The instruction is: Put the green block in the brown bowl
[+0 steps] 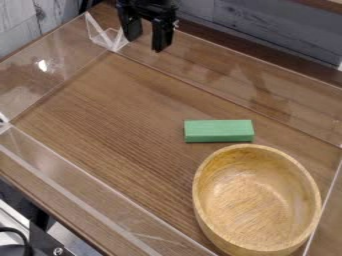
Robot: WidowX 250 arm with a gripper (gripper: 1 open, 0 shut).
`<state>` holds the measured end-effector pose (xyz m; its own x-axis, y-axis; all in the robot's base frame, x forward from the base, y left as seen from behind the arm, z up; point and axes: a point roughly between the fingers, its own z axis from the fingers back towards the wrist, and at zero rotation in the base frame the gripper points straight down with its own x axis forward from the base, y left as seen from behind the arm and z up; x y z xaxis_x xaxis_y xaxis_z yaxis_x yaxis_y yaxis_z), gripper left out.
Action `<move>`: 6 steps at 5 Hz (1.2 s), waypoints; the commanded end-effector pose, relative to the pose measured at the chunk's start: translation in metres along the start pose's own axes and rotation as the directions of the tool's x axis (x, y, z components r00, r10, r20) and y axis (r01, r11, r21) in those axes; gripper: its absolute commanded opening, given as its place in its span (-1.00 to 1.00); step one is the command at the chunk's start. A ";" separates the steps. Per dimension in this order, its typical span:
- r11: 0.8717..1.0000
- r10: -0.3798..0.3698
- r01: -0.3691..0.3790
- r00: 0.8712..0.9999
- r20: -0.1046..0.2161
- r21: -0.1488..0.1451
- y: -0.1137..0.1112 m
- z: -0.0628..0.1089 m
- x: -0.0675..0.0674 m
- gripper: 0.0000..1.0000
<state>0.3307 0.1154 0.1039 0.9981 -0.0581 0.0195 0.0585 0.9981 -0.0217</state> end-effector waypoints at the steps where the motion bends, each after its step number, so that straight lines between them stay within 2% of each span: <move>1: 0.999 0.021 -0.023 0.997 0.077 0.029 0.012 0.018 0.013 1.00; 4: 0.999 0.043 -0.044 0.996 0.083 0.019 0.023 0.011 0.021 1.00; 6: 1.000 -0.022 0.022 0.999 0.026 0.000 0.013 -0.007 0.017 1.00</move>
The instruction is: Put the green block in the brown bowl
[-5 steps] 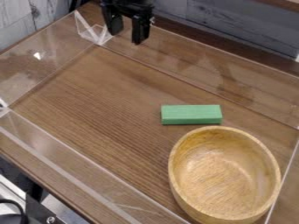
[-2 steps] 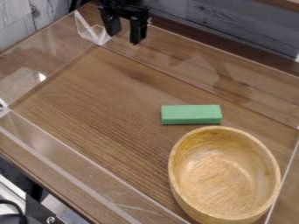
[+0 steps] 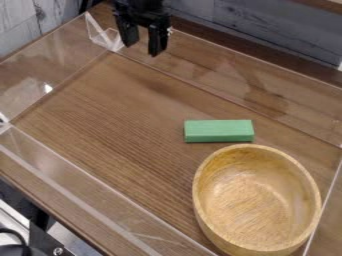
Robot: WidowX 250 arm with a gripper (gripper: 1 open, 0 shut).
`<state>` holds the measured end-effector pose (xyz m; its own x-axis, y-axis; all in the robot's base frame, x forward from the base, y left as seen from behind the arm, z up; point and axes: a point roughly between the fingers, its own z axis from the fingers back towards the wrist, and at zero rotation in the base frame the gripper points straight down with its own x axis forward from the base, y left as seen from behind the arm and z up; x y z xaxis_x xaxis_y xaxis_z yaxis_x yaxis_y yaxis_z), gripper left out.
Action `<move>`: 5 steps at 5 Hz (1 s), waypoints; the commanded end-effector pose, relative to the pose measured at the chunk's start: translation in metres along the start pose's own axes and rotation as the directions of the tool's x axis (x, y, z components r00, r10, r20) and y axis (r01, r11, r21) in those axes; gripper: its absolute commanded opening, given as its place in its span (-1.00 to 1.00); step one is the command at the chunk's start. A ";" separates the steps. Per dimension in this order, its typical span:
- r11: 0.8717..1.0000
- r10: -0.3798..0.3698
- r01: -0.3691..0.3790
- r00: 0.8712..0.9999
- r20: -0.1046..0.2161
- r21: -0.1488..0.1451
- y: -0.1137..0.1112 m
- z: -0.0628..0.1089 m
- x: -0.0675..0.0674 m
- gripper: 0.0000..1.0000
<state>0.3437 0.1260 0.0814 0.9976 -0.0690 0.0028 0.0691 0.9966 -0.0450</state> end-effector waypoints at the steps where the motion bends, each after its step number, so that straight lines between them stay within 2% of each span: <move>1: 0.998 -0.055 0.055 0.998 0.013 0.013 -0.006 0.006 0.002 1.00; 2: 0.993 -0.116 0.116 0.993 -0.008 0.001 -0.015 -0.001 -0.001 1.00; 3: 0.980 -0.198 0.197 0.980 -0.025 -0.011 -0.027 -0.007 -0.003 1.00; 4: 0.959 -0.283 0.283 0.958 -0.035 -0.020 -0.038 -0.011 -0.006 1.00; 5: 0.926 -0.377 0.377 0.925 -0.042 -0.029 -0.050 -0.014 -0.009 1.00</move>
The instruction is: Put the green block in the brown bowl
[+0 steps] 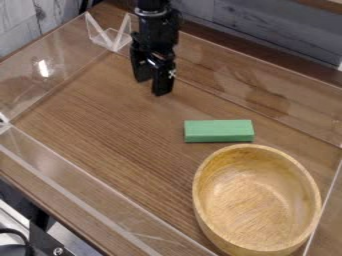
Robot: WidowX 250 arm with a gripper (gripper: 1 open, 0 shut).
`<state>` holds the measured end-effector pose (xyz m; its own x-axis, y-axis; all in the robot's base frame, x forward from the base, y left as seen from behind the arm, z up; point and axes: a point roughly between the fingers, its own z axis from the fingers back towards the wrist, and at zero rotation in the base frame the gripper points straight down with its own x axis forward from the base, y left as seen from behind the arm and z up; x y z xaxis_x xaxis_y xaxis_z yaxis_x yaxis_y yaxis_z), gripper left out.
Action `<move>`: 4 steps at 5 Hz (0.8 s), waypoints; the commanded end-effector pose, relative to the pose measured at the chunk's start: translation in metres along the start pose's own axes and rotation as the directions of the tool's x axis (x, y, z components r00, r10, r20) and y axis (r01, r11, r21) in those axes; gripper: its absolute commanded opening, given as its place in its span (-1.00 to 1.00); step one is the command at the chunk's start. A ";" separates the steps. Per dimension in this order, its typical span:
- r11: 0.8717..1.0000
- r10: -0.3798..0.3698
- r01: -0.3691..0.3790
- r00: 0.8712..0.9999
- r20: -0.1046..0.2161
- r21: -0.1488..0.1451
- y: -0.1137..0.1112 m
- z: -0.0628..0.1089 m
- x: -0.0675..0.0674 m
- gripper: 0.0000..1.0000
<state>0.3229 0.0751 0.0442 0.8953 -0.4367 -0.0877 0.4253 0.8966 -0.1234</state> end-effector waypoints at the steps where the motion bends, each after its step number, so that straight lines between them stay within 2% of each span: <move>1: 0.993 -0.105 0.102 0.993 0.049 0.057 -0.010 0.025 0.007 1.00; 2: 0.981 -0.188 0.186 0.981 0.036 0.059 -0.021 0.024 0.010 1.00; 4: 0.943 -0.327 0.326 0.945 0.013 0.061 -0.037 0.024 0.014 1.00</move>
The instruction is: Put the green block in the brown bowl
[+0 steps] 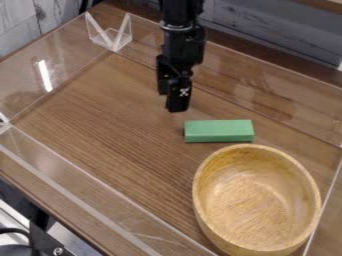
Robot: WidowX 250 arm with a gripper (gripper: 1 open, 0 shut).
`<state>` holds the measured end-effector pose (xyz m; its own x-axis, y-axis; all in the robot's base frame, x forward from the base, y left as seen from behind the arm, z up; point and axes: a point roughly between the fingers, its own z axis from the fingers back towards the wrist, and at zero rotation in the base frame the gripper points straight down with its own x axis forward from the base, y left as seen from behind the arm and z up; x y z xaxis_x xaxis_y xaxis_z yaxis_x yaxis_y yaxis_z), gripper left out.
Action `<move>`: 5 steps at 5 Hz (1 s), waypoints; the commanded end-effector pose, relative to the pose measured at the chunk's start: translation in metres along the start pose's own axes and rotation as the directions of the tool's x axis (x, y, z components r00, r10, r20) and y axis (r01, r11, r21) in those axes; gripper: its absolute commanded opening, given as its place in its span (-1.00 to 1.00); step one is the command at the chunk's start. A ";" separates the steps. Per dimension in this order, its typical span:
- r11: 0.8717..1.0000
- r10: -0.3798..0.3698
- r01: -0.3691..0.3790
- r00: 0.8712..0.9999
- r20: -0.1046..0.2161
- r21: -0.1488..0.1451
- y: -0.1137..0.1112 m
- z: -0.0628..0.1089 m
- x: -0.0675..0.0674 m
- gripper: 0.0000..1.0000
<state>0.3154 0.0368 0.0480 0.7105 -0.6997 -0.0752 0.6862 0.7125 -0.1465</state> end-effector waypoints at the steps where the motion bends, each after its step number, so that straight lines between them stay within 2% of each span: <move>1: 0.995 -0.075 0.073 0.997 0.036 0.067 -0.005 0.024 0.007 1.00; 3: 0.977 -0.199 0.197 0.980 0.021 0.075 -0.017 0.022 0.016 1.00; 5: 0.965 -0.250 0.248 0.968 0.020 0.082 -0.026 0.018 0.025 1.00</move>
<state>0.3092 0.0036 0.0395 0.5208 -0.8512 -0.0659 0.8360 0.5241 -0.1628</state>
